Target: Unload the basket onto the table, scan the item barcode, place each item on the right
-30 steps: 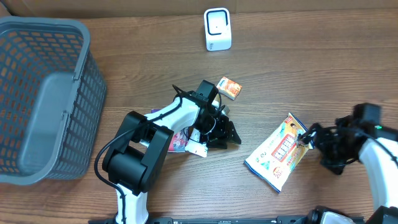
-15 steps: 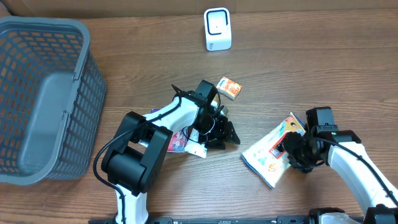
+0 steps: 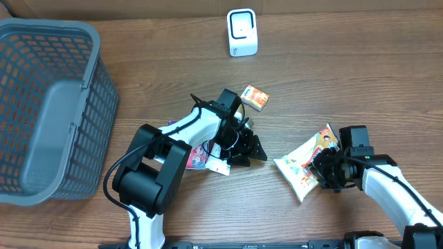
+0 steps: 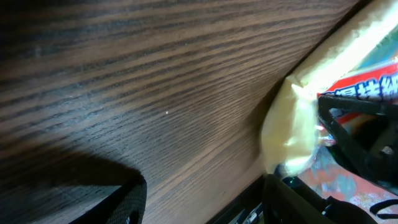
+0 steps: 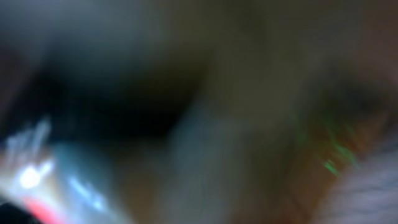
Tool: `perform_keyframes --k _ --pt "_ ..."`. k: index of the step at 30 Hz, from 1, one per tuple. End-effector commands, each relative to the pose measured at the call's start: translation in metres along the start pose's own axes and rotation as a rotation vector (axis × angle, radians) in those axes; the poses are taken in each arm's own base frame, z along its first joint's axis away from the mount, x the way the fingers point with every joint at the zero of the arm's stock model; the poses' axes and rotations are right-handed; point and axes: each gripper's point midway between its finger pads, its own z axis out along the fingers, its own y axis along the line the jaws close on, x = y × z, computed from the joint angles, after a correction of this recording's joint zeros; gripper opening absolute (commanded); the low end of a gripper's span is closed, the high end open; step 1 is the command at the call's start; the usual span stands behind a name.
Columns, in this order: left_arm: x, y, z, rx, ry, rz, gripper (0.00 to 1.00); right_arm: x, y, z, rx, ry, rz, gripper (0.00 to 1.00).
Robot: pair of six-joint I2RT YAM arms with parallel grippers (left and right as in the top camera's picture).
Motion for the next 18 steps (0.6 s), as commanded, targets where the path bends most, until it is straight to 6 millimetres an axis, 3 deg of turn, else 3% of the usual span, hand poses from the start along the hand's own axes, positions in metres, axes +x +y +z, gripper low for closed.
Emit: perform_keyframes --k 1,8,16,18 --pt "-0.001 0.064 0.013 -0.219 -0.022 -0.083 0.55 0.014 -0.028 0.017 0.076 0.048 0.056 0.04" --pt "-0.001 0.064 0.013 -0.219 -0.022 -0.083 0.58 0.020 0.016 -0.003 -0.070 0.128 -0.025 0.04" --pt "-0.002 0.065 0.009 -0.223 -0.031 -0.089 0.57 0.026 0.025 -0.041 0.003 0.193 0.068 0.04" --pt "-0.005 0.067 -0.001 -0.244 -0.058 -0.094 0.56 0.037 0.039 -0.058 -0.022 0.264 0.093 0.04"
